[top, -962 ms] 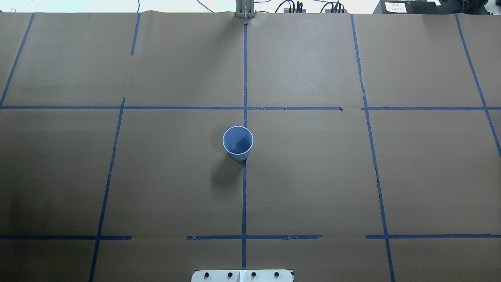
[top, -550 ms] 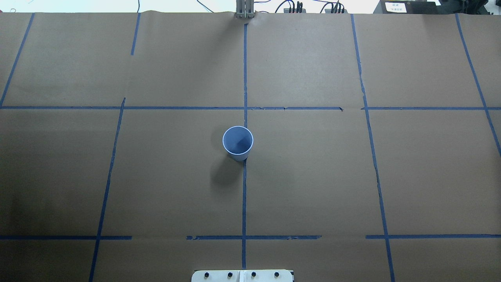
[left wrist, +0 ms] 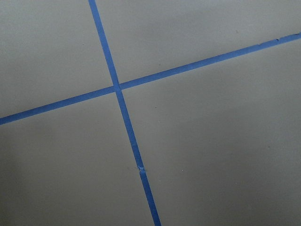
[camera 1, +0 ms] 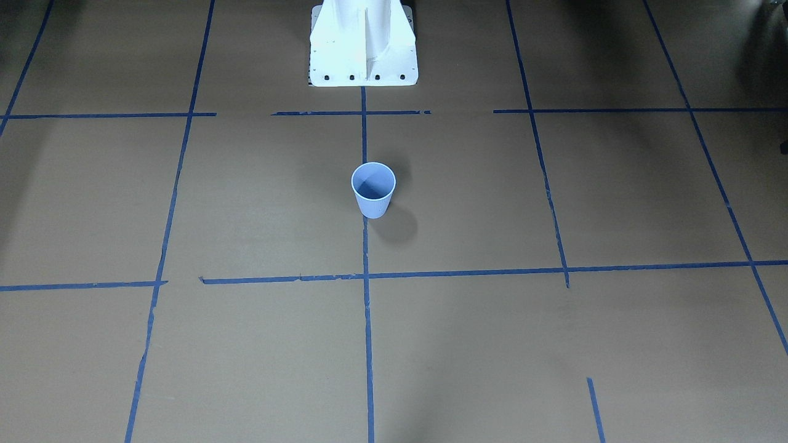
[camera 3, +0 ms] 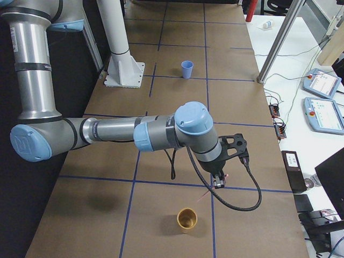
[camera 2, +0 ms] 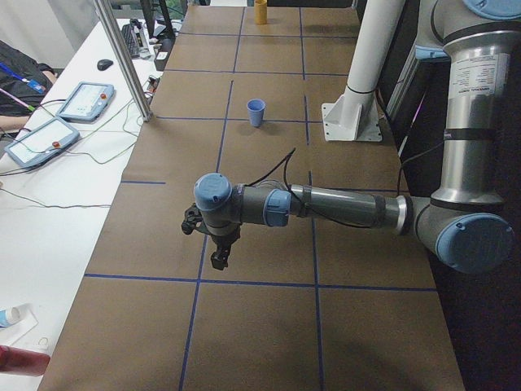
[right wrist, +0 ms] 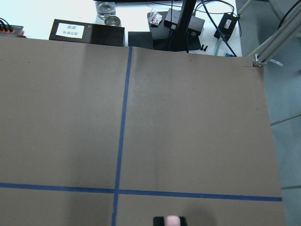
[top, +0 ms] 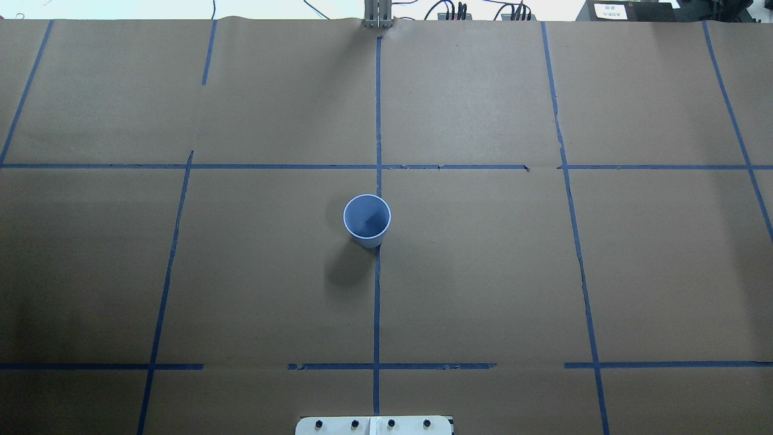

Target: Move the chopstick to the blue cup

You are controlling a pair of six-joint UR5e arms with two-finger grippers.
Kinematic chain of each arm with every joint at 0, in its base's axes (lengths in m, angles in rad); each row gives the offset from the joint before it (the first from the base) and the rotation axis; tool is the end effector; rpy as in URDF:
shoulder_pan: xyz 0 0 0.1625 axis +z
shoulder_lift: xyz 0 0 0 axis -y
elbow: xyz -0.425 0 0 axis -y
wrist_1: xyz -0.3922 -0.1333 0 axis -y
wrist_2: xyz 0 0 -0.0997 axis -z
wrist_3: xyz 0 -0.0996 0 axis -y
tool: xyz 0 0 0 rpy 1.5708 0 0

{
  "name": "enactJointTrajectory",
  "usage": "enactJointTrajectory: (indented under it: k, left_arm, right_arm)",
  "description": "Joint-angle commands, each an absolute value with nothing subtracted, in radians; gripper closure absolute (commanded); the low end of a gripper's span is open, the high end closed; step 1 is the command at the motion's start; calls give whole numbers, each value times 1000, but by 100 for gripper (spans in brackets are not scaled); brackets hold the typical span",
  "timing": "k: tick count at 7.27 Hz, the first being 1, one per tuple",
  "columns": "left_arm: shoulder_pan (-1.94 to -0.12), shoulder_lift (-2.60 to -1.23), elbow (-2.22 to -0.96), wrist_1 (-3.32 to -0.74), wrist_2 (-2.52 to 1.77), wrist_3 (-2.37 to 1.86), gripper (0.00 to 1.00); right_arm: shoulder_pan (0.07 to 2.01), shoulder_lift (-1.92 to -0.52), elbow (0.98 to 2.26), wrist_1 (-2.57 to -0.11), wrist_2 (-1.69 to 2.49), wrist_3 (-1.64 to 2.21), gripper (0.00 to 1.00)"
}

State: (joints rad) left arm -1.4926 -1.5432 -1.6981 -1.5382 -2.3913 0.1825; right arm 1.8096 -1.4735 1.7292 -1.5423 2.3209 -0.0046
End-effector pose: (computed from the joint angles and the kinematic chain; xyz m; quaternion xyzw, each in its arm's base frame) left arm -0.0226 -0.4858 0.6094 0.0515 0.3965 0.1324 0.9070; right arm 0.1905 -0.5062 0.5283 0.1748 -0.3439 0.0561 0.9209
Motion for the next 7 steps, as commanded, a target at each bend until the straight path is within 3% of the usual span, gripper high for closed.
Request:
enactJointTrajectory:
  k: [1,3,7]
  left_arm:
    - [-1493,-1542,-1700,-1536,-2395,183,0]
    - [-1493,-1540,-1690,-1535,-2385,190,0]
    - [-1517,-1460,-1689,-1535,-2388,181,0]
  right_arm:
    - [1622,-1465,1817,-1574,2353,261,100]
    - [1496,-1430,1867,-1598,2355,421,100]
    - [1168,-1226,2003,-1663,2327,937,100]
